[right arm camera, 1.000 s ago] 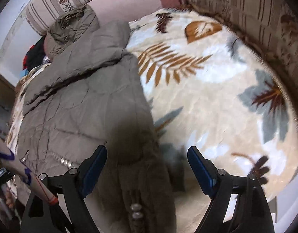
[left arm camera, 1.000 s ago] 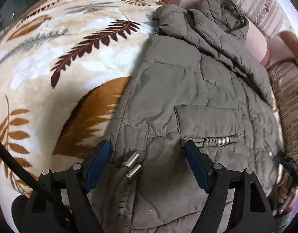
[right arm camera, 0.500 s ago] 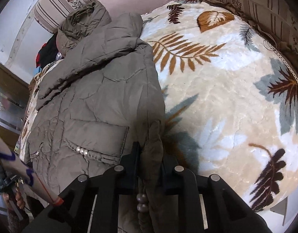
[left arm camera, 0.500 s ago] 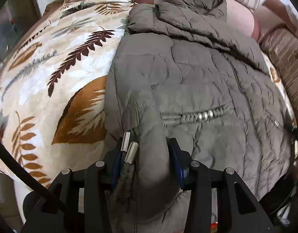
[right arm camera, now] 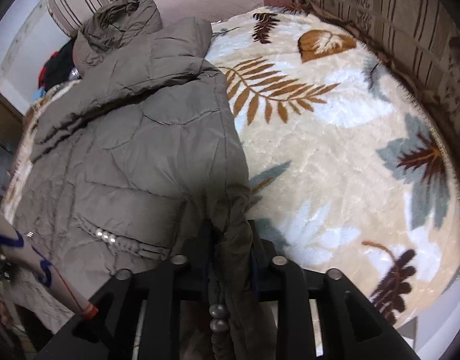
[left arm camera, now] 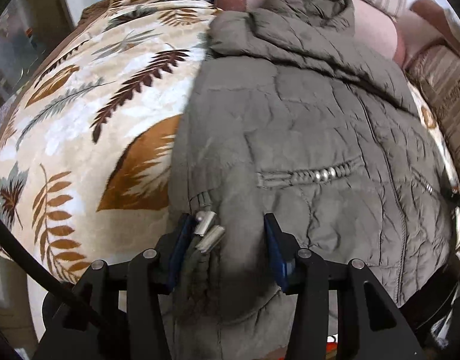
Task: Fold large clothes
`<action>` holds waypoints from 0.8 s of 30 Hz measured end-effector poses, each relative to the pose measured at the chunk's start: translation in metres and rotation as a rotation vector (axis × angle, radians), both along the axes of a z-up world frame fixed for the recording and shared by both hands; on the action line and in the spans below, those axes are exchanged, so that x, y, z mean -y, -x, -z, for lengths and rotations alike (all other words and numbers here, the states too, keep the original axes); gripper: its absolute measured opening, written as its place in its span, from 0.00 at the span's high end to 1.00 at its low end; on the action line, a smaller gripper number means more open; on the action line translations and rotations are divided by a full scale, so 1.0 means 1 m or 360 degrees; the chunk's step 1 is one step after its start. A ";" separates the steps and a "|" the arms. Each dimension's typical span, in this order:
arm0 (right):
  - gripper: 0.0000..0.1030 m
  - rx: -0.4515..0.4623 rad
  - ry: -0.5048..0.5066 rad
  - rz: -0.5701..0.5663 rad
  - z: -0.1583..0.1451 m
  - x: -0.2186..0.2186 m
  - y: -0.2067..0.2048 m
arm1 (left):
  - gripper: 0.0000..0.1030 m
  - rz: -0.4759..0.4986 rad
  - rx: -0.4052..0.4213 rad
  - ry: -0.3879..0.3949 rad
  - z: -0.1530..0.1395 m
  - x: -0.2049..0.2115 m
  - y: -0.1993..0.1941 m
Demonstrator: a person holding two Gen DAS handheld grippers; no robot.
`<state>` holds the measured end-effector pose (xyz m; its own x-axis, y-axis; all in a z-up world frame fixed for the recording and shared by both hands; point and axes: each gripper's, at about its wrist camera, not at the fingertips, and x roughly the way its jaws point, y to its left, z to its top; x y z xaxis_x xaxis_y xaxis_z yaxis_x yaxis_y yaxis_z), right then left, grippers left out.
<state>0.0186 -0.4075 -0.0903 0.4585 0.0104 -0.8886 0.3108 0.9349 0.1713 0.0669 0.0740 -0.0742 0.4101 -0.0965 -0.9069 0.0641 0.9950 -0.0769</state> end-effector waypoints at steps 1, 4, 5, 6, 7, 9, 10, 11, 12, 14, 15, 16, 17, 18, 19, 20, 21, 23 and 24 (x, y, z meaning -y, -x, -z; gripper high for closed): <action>0.55 0.0001 0.0053 0.0034 -0.003 0.000 0.002 | 0.53 -0.0008 0.0007 0.0011 -0.002 -0.003 0.001; 0.41 0.0097 0.0181 0.0122 -0.026 0.001 0.012 | 0.50 -0.0031 0.0040 0.0041 -0.012 -0.016 0.004; 0.39 0.0144 0.0201 0.0131 -0.036 0.000 0.016 | 0.48 -0.0047 0.0057 0.0039 -0.015 -0.022 0.005; 0.38 0.0192 0.0224 0.0133 -0.046 -0.003 0.018 | 0.48 -0.0059 0.0070 0.0034 -0.016 -0.026 0.005; 0.37 0.0231 0.0245 0.0126 -0.054 -0.007 0.020 | 0.47 -0.0065 0.0073 0.0028 -0.016 -0.027 0.005; 0.33 0.0307 0.0298 0.0084 -0.068 -0.022 0.021 | 0.47 -0.0097 0.0043 -0.0007 -0.007 -0.031 0.003; 0.31 0.0328 0.0311 0.0066 -0.070 -0.028 0.020 | 0.47 -0.0116 0.0012 -0.0033 0.000 -0.032 0.001; 0.26 0.0341 0.0312 0.0040 -0.071 -0.038 0.019 | 0.47 -0.0129 -0.0017 -0.0055 0.007 -0.033 0.001; 0.25 0.0338 0.0298 0.0004 -0.069 -0.047 0.016 | 0.47 -0.0147 -0.0055 -0.0075 0.016 -0.033 -0.001; 0.25 0.0301 0.0282 -0.0064 -0.061 -0.064 0.009 | 0.47 -0.0163 -0.0065 -0.0060 0.018 -0.035 0.001; 0.25 0.0277 0.0288 -0.0102 -0.055 -0.074 0.007 | 0.47 -0.0170 -0.0047 -0.0054 0.014 -0.036 0.003; 0.25 0.0257 0.0295 -0.0142 -0.051 -0.084 0.004 | 0.48 -0.0172 -0.0027 -0.0058 0.010 -0.036 0.005; 0.25 0.0245 0.0294 -0.0180 -0.048 -0.094 0.002 | 0.47 -0.0174 -0.0006 -0.0062 0.005 -0.037 0.006; 0.25 0.0241 0.0286 -0.0213 -0.046 -0.103 -0.001 | 0.47 -0.0182 0.0036 -0.0069 -0.004 -0.037 0.009; 0.25 0.0238 0.0276 -0.0234 -0.045 -0.112 -0.003 | 0.47 -0.0187 0.0066 -0.0073 -0.011 -0.037 0.011; 0.25 0.0234 0.0259 -0.0261 -0.043 -0.120 -0.005 | 0.47 -0.0192 0.0104 -0.0080 -0.019 -0.036 0.014; 0.25 0.0227 0.0243 -0.0289 -0.042 -0.129 -0.007 | 0.47 -0.0196 0.0142 -0.0095 -0.026 -0.034 0.017; 0.25 0.0213 0.0234 -0.0336 -0.039 -0.141 -0.010 | 0.45 -0.0195 0.0204 -0.0140 -0.038 -0.028 0.022; 0.25 0.0207 0.0245 -0.0373 -0.037 -0.150 -0.012 | 0.43 -0.0184 0.0252 -0.0175 -0.045 -0.023 0.026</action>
<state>0.0301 -0.2575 -0.0535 0.5693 -0.0006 -0.8221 0.0681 0.9966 0.0464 0.0408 0.0969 -0.0294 0.5507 0.0554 -0.8328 -0.0481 0.9982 0.0346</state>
